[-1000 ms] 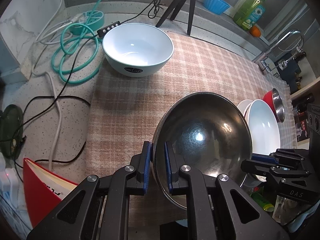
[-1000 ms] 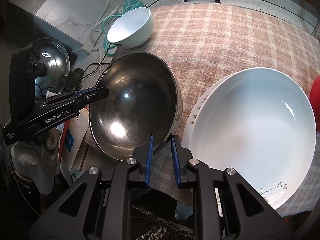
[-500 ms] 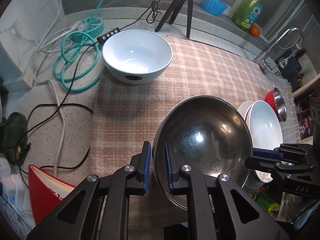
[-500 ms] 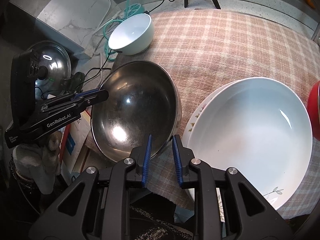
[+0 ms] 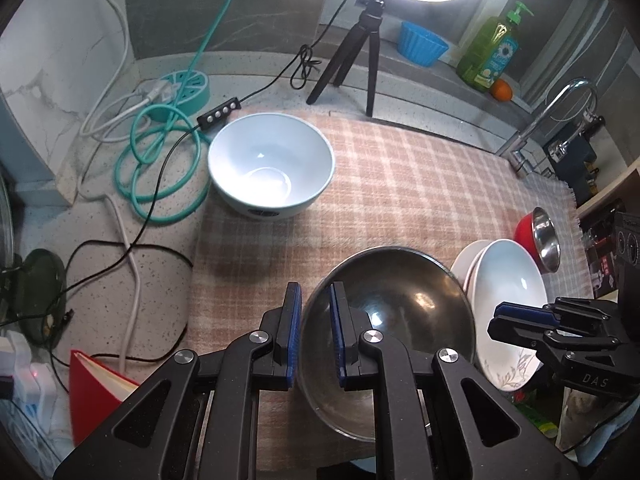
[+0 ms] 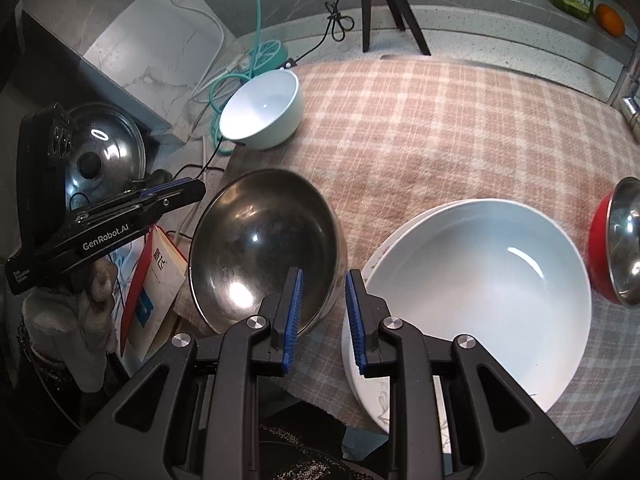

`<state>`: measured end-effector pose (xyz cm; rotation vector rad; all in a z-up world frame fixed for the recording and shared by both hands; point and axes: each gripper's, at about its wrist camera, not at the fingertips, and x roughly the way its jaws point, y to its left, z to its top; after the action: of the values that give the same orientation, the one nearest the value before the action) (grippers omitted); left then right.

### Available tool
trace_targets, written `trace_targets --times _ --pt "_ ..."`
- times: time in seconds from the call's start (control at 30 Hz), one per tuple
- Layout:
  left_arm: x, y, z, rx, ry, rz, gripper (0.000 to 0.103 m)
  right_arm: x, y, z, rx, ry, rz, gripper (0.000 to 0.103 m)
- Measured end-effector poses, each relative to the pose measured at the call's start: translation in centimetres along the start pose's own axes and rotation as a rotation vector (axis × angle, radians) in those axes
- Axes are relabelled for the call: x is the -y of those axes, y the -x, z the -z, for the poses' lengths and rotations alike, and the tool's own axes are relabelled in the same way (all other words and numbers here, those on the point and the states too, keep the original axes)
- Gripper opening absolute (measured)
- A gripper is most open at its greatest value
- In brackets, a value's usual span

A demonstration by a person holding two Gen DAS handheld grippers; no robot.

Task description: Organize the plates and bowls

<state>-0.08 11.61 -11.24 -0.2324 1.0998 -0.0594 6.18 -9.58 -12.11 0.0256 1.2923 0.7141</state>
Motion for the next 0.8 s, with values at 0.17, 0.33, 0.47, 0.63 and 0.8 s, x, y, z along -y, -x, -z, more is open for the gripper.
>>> trace_targets --times 0.17,0.33,0.47,0.63,0.8 --pt "1.6 -0.3 -0.6 0.007 0.010 0.051 0.013 1.7 1.7 -0.2 0.055 -0.029 0.004 0.041" --pt "4.5 -0.8 -1.2 0.017 -0.016 0.084 0.013 4.2 3.6 -0.1 0.095 -0.056 0.037 0.042" --pt "6.8 -1.3 -1.4 0.022 -0.049 0.090 0.025 6.8 5.1 0.4 0.127 -0.087 0.072 0.049" --pt "10.2 -1.9 -1.5 0.027 -0.104 0.098 0.025 10.0 7.4 0.9 0.170 -0.134 0.130 0.052" --pt "13.5 -2.4 -1.8 0.038 -0.166 0.096 0.025 12.5 9.5 1.5 0.207 -0.149 0.214 0.052"
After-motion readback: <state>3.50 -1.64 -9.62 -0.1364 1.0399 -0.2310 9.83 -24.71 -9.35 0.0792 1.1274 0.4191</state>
